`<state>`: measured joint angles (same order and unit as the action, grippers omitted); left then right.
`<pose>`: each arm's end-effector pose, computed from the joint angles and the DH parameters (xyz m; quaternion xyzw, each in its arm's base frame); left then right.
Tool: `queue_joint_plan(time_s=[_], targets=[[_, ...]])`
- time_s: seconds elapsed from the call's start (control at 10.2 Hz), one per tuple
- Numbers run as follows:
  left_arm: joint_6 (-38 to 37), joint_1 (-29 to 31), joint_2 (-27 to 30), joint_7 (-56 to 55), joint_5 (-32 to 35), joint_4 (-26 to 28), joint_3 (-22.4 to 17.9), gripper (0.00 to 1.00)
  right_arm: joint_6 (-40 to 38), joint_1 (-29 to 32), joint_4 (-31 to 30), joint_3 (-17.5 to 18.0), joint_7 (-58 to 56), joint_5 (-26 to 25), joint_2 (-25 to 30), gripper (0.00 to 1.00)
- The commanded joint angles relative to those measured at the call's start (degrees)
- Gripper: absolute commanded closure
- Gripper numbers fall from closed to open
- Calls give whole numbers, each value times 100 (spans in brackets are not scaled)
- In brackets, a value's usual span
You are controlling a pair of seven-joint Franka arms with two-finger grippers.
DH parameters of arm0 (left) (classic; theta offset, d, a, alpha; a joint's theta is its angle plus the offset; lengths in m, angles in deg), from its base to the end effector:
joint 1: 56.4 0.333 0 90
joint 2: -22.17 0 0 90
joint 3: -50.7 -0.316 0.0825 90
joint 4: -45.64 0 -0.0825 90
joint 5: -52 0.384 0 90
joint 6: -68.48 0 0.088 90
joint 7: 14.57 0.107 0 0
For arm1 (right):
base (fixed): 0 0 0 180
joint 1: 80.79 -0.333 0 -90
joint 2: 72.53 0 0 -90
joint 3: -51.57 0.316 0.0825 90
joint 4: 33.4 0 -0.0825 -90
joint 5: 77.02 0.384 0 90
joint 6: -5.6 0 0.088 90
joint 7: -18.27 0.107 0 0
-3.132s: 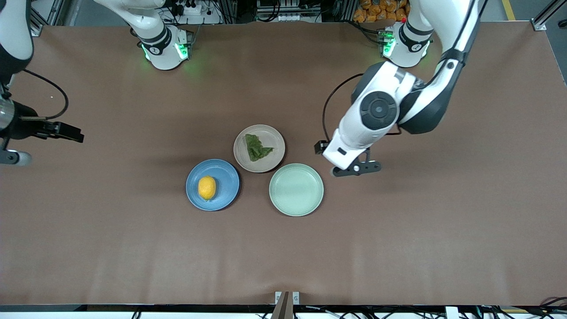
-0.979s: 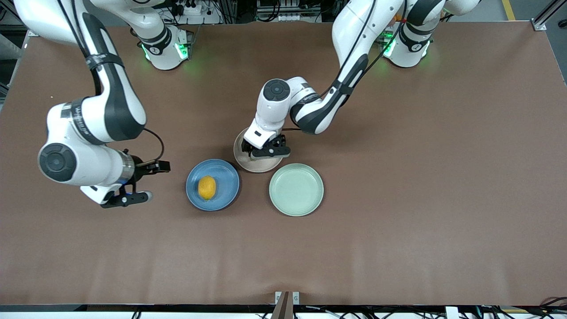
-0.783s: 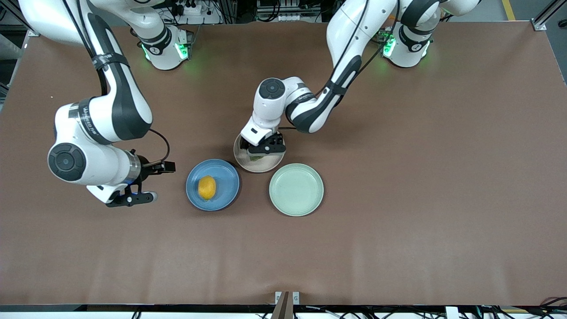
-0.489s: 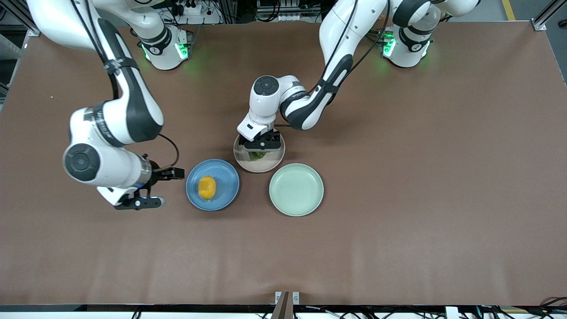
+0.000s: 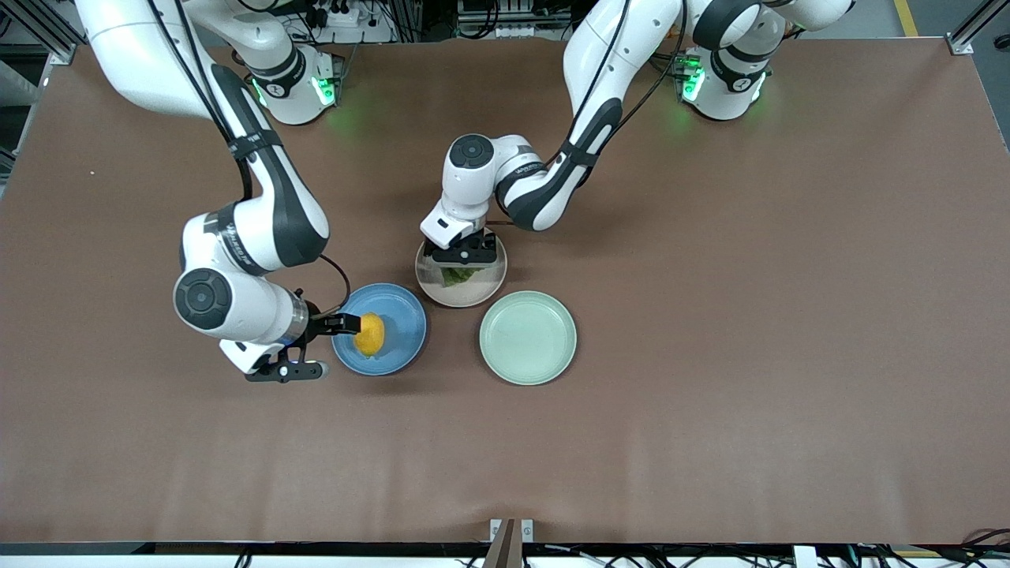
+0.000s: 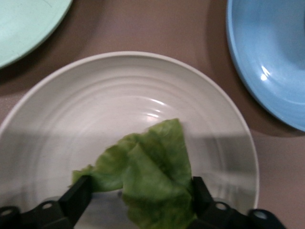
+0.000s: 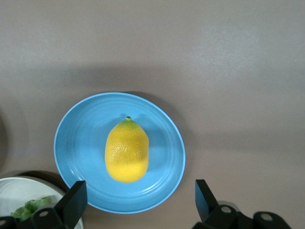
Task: Pick lemon and lettuce from blue and beige plates
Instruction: 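Lower and grasp the lettuce with the left gripper while the right gripper reaches the lemon, then lift the lettuce with the left gripper while the right gripper grasps the lemon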
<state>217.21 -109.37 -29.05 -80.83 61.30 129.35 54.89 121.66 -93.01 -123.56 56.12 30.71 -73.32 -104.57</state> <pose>0.4074 -0.6168 0.1721 0.9918 0.0320 0.0785 0.0961 0.6546 0.1937 0.3077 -0.9972 -0.0171 0.0636 0.0346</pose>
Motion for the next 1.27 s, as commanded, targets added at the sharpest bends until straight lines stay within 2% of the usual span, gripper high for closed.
queue_joint_plan(time_s=[0.0,0.39,0.88,1.17], targets=[[51,-90,-72,-378,169,-110,-103,100,215,-166,-108,-25,-22,114,-56,0],[-53,-64,208,-378,187,-75,-103,100,1127,-289,-660,-25,-66,96,-171,0],[-1186,-38,463,-317,213,-5,-94,100,1296,-307,-670,-34,-242,52,-329,0],[-1871,-20,823,-299,204,4,-85,100,1489,-359,-670,-33,-242,35,-496,0]])
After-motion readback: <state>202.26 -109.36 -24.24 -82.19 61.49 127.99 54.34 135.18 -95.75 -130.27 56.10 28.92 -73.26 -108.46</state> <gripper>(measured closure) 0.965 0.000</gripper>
